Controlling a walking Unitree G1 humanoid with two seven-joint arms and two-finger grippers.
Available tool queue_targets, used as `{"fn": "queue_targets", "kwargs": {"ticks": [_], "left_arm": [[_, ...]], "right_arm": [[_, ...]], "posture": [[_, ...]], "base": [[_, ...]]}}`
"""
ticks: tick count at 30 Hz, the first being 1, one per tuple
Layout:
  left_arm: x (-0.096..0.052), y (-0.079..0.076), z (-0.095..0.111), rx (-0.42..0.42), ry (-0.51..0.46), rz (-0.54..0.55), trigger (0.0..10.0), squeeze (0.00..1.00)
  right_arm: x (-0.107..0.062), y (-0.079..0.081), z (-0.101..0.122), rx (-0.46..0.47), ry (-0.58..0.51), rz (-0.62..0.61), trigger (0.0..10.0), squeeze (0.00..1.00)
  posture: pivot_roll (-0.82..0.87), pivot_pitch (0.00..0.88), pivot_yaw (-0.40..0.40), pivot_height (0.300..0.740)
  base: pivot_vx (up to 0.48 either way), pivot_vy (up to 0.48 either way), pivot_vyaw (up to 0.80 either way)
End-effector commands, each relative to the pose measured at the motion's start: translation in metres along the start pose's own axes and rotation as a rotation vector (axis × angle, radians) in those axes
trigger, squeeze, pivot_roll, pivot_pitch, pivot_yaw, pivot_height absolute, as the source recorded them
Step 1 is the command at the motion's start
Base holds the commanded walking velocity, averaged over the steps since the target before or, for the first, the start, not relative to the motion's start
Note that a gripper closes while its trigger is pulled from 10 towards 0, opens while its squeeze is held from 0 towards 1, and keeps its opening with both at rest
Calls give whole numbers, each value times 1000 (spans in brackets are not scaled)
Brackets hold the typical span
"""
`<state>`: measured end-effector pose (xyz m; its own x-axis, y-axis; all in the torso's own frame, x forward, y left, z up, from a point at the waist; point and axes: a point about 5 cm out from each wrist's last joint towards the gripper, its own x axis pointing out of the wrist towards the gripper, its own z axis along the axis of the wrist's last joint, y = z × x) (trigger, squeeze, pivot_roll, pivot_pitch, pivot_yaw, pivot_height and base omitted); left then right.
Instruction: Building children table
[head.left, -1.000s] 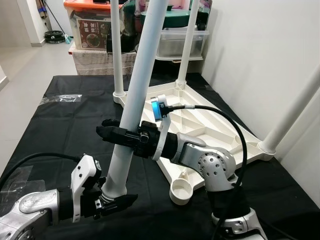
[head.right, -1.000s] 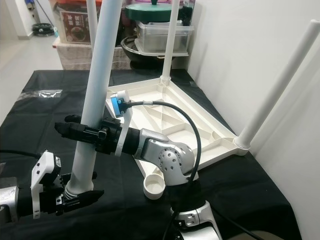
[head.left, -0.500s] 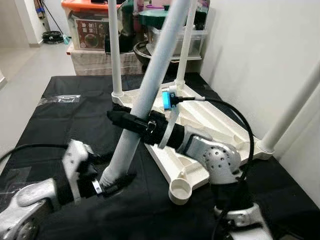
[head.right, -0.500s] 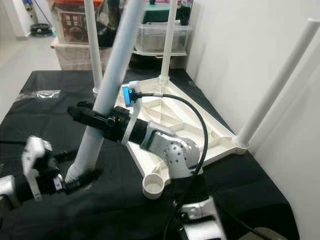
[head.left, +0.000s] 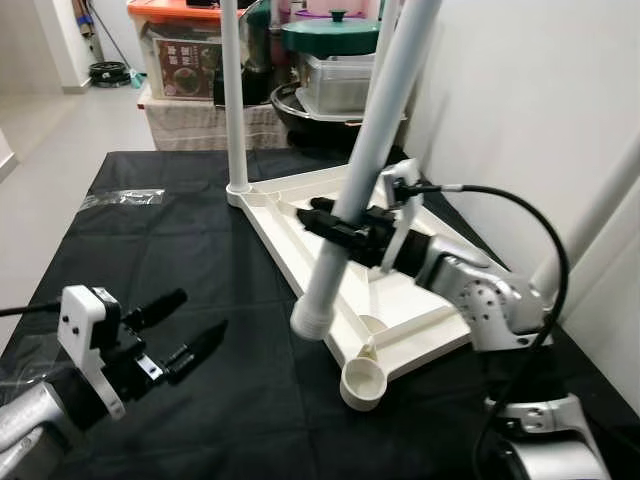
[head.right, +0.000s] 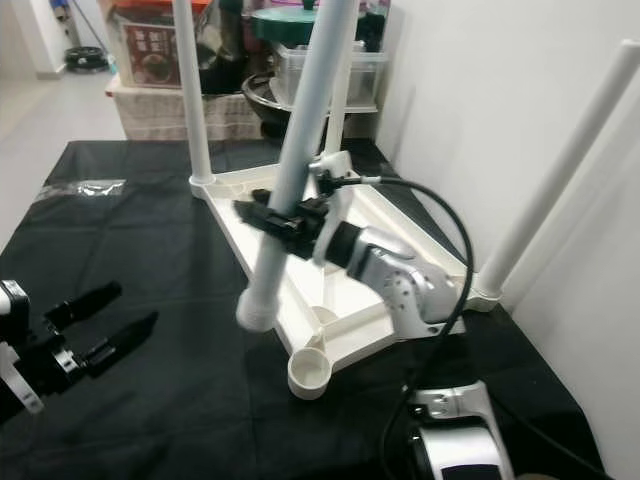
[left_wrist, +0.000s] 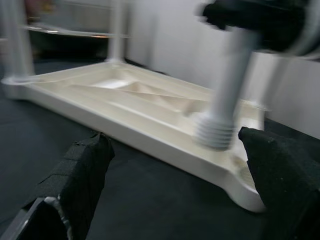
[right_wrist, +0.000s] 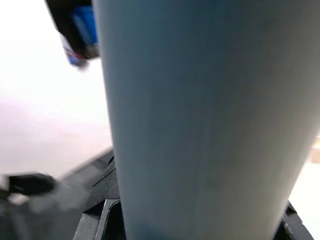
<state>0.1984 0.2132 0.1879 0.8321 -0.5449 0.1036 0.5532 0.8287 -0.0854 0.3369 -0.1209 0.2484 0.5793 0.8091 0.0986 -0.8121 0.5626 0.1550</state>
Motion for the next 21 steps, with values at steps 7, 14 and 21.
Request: {"fn": "queue_targets", "kwargs": {"ticks": [7,14,21], "left_arm": [[-6,31,-10,32,3,368,10000,0],[-7,30,-14,27,6,386,10000,0],[-2,28,-20,11,7,428,10000,0]], "right_arm": [[-26,6,-13,-189,49,-25,0,0],[-36,17,-24,-211,90,46,0,0],[-38,21,-31,-238,87,53,0,0]], "posture": [[-30,0,-68,740],[-39,0,-66,740],[-37,0,-63,740]], "base": [[0,0,0],[0,0,0],[0,0,0]]}}
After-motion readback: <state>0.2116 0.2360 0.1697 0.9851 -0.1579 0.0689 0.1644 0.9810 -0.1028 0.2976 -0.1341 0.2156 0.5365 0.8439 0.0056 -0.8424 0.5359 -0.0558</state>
